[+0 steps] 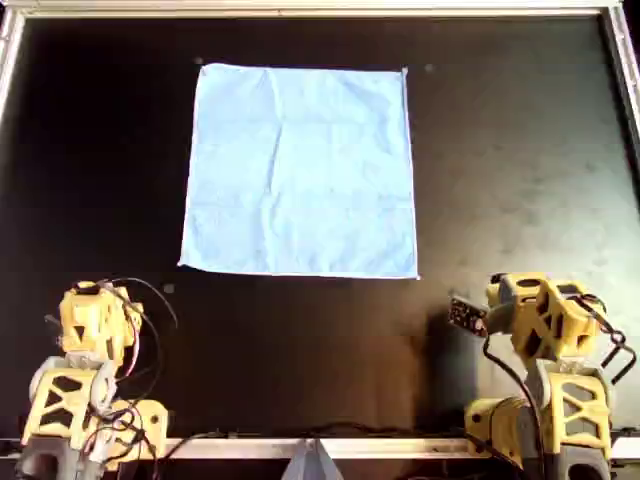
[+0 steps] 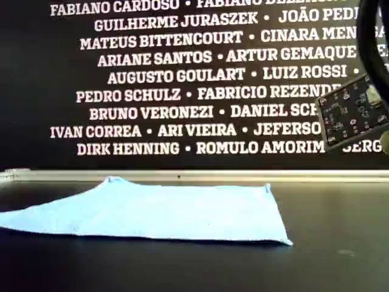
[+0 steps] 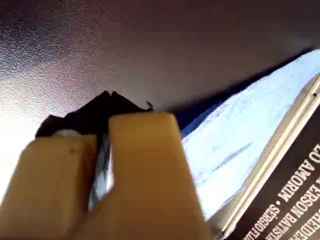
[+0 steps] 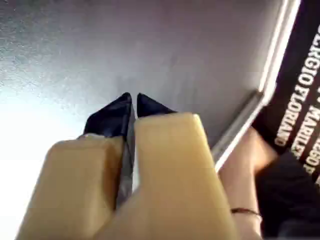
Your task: Fold a cloth
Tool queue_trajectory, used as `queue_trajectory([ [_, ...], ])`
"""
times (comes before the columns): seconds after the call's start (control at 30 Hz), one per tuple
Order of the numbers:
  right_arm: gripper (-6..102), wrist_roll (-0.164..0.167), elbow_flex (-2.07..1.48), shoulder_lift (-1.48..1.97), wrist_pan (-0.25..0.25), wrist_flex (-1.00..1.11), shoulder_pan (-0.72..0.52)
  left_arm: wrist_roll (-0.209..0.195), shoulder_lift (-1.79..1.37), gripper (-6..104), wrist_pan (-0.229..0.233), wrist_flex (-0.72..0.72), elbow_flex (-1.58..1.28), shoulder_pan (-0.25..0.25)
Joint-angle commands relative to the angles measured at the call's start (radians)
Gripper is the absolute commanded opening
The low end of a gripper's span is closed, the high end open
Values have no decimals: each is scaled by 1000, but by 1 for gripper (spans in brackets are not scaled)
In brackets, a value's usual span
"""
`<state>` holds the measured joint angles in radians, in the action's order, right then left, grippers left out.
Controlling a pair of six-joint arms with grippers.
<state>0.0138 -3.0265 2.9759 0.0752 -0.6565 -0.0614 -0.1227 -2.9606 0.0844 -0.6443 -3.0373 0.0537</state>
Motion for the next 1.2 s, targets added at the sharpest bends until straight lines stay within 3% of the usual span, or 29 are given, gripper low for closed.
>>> queue_trajectory([
  [0.0,2,-2,-14,2,-3,48,0,6,-14,-1,6,11,15,-21],
  [1.17,2,-2,-14,2,-3,48,3,8,-48,-1,6,20,15,-21],
])
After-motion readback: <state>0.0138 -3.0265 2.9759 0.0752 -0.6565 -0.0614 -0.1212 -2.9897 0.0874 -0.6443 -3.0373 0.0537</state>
